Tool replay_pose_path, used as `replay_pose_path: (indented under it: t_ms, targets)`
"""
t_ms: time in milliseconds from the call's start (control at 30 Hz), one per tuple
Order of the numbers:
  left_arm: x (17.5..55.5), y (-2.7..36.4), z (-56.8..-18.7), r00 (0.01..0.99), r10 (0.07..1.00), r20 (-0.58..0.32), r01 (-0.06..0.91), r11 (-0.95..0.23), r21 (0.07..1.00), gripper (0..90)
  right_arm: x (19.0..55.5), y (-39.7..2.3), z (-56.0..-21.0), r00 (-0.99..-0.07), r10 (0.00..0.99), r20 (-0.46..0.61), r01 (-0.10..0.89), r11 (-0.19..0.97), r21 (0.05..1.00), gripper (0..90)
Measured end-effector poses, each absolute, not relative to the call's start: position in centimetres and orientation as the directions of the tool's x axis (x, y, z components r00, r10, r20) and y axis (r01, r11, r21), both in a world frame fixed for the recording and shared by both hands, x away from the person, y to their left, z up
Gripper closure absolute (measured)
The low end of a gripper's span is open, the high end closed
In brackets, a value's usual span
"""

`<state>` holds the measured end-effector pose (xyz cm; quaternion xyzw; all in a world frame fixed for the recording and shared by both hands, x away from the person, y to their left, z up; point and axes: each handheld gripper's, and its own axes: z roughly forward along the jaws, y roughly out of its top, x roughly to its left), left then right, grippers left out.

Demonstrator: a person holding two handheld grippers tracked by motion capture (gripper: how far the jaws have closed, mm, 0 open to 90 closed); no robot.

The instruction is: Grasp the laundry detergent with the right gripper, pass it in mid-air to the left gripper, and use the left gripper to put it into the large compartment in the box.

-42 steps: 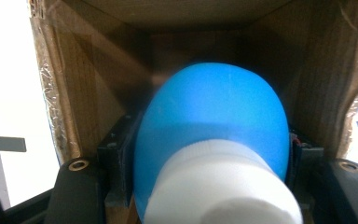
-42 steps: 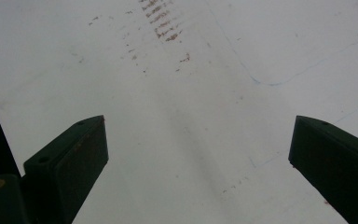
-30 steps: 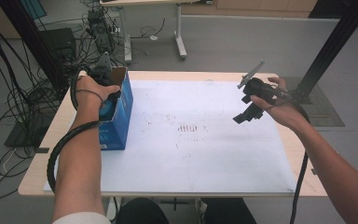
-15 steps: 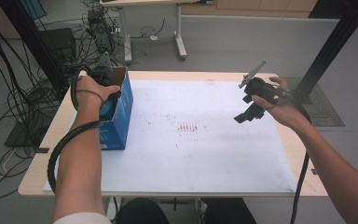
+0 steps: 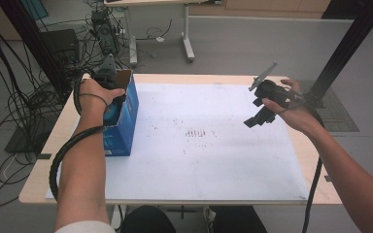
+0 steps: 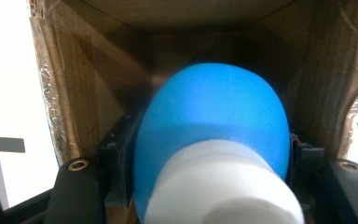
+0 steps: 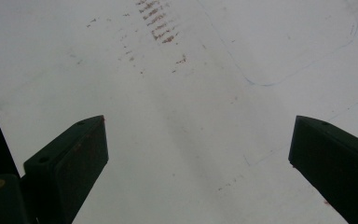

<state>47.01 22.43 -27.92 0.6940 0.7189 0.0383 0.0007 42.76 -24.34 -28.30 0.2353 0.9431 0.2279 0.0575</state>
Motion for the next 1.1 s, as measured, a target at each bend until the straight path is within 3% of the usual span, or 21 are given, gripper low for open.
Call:
replay_pose_path:
  t_ms: [1100]
  targets:
    - [46.94, 22.44, -27.92, -0.04, 0.998, 0.049, 0.998, 0.037, 0.057, 35.5, 42.63, -24.43, -27.94, -0.884, 0.467, -0.006, 0.414, 0.79, 0.452, 4.6]
